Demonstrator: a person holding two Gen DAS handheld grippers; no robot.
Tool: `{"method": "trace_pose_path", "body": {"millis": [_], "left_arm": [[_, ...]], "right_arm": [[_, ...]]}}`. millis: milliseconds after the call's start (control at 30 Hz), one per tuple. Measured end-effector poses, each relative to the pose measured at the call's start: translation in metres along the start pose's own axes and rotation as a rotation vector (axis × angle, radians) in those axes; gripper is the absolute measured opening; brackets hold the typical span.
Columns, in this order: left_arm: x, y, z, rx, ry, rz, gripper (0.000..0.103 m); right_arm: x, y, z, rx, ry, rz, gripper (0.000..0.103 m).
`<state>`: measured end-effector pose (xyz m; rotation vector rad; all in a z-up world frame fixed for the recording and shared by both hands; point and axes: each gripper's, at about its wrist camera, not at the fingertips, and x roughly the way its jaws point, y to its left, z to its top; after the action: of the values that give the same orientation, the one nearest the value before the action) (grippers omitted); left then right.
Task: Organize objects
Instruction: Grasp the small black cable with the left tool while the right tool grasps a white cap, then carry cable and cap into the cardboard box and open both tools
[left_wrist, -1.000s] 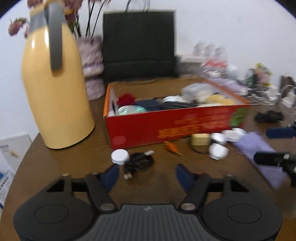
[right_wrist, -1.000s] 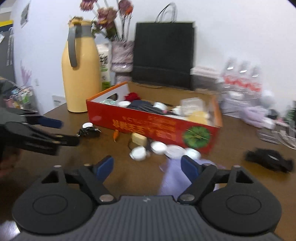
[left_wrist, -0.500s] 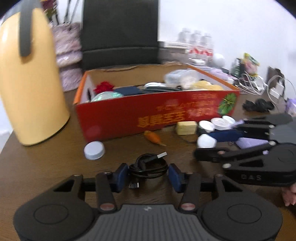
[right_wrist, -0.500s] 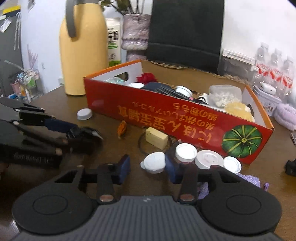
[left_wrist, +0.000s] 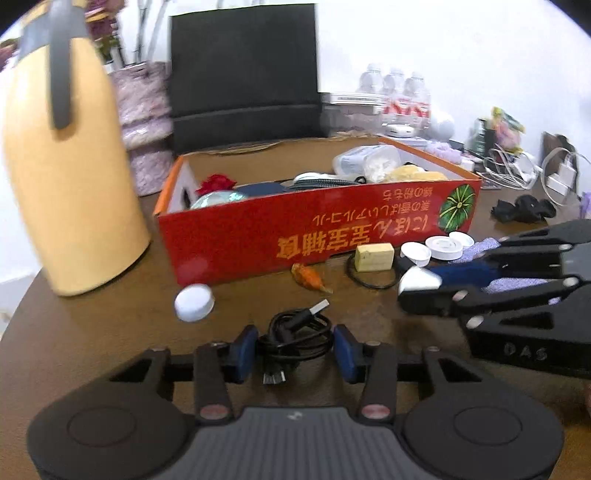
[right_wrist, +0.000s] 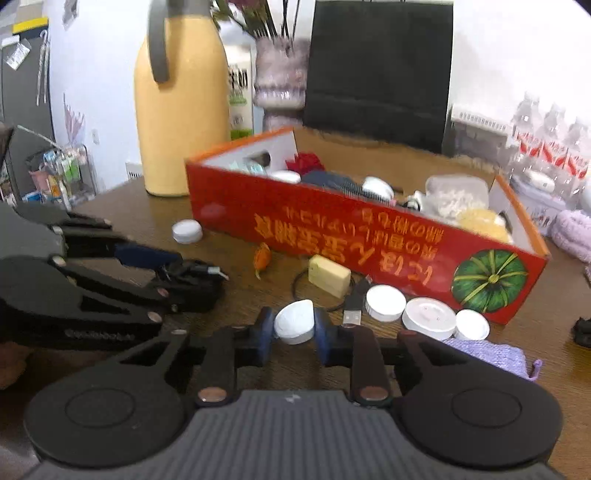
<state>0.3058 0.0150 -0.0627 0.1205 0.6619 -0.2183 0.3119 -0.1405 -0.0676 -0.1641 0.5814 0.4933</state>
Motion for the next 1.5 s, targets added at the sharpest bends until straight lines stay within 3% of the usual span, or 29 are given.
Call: {"method": "trace_pose_path", "body": {"millis": [133,233,433,600,867,1000,1133,1200,1367,1467,1500], "left_arm": [[-0.055,-0.002,-0.021,-0.193,-0.011,-0.089,0.043],[-0.099,-0.009,-0.043,-0.269,-0.036,-0.096,0.043],[-0.156,-0.031,-0.080,-0.186,-0.012,-0.108,0.043],[-0.181,-0.034,-0.090,-0.211,-0.027,-0.089,0.043],[-0.176,-0.036,-0.082,-0.183,-0.031,-0.101,0.043],[-0.158,-0.020,-0.040,-0.155,-0.089,-0.136,0.043],[-0.111,-0.006,0.038,-0.022,-0.175,-0.060,0.043],[-0.066,0.008,0.087,-0.014,-0.145,-0.072,0.043],[0.055,0.029,0.184,-0.035,-0.035,-0.083,0.043],[0.117,0.039,0.210,-0.093,0.015,-0.034,0.047],[0.139,0.042,0.216,-0.080,0.030,-0.039,0.051]], "right_arm": [[-0.049,0.015,-0.013,0.013,-0.054,-0.099,0.024],[-0.093,0.021,-0.033,0.105,-0.079,-0.058,0.024],[-0.147,0.047,-0.062,0.126,-0.045,-0.006,0.024],[-0.181,0.065,-0.073,0.093,-0.082,0.012,0.024],[-0.183,0.050,-0.079,0.132,-0.068,-0.008,0.024],[-0.172,0.025,-0.054,0.123,-0.090,0.017,0.024],[-0.139,-0.014,0.009,0.064,-0.160,0.035,0.024],[-0.103,-0.038,0.048,0.044,-0.162,0.024,0.024],[0.014,-0.088,0.130,0.068,-0.048,0.006,0.024],[0.080,-0.106,0.157,0.076,0.011,-0.025,0.026],[0.097,-0.110,0.161,0.079,0.030,-0.034,0.035]]}}
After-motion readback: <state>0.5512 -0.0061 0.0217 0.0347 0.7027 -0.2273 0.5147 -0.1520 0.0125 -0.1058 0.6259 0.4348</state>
